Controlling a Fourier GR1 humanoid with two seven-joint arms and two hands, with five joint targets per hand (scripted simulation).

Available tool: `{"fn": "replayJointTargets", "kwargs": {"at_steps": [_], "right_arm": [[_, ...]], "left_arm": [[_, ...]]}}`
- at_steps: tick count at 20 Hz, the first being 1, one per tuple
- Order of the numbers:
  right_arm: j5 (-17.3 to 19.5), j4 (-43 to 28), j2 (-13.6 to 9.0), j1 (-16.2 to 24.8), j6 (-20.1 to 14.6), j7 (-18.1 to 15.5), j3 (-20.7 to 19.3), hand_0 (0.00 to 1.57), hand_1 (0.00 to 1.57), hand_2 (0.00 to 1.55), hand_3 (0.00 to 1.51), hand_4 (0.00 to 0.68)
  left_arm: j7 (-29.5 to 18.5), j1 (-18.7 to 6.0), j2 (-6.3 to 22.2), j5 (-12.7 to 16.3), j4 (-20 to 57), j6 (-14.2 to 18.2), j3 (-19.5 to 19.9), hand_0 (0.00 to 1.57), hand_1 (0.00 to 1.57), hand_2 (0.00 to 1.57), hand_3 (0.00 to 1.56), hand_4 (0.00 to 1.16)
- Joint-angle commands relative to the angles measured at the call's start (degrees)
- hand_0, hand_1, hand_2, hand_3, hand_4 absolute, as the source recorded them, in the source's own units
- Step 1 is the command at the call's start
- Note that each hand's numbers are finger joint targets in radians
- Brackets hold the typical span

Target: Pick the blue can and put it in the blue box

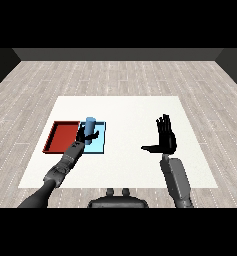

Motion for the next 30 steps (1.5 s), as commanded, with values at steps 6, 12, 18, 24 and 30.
{"fn": "replayJointTargets", "kwargs": {"at_steps": [6, 12, 18, 24, 30], "right_arm": [[-2.57, 2.20, 0.15, -1.87, 1.68, 0.01, -2.73, 0.00, 0.00, 0.00, 0.00, 0.000], [0.77, -3.24, 0.20, 1.44, 0.62, 0.73, -0.10, 0.00, 0.00, 0.00, 0.00, 0.000], [-0.55, -2.82, -0.62, 1.31, 2.88, 0.11, -1.83, 0.00, 0.00, 0.00, 0.00, 0.000], [1.99, -3.00, -1.85, 1.33, 2.03, 0.30, -1.01, 0.00, 0.00, 0.00, 0.00, 0.000], [1.14, 0.77, -2.85, 3.00, 5.33, 0.80, -0.39, 0.00, 0.00, 0.00, 0.00, 0.000]], "left_arm": [[0.86, 0.48, 1.12, 2.34, 7.25, -5.27, 4.53, 0.58, 0.58, 0.59, 0.51, 0.54], [3.90, -1.10, 0.78, -0.70, 7.50, 2.98, 2.37, 0.00, 0.00, 0.00, 0.00, 0.00], [-0.36, -1.53, -0.12, 1.93, 3.64, 8.35, 6.09, 0.00, 0.00, 0.00, 0.00, 0.00], [-22.31, -1.12, -0.89, 6.63, -15.27, -2.83, 9.86, 0.00, 0.00, 0.00, 0.00, 0.00], [-27.68, 7.81, -1.52, 9.46, -26.77, -24.55, 6.67, 0.00, 0.00, 0.00, 0.00, 0.00]]}}
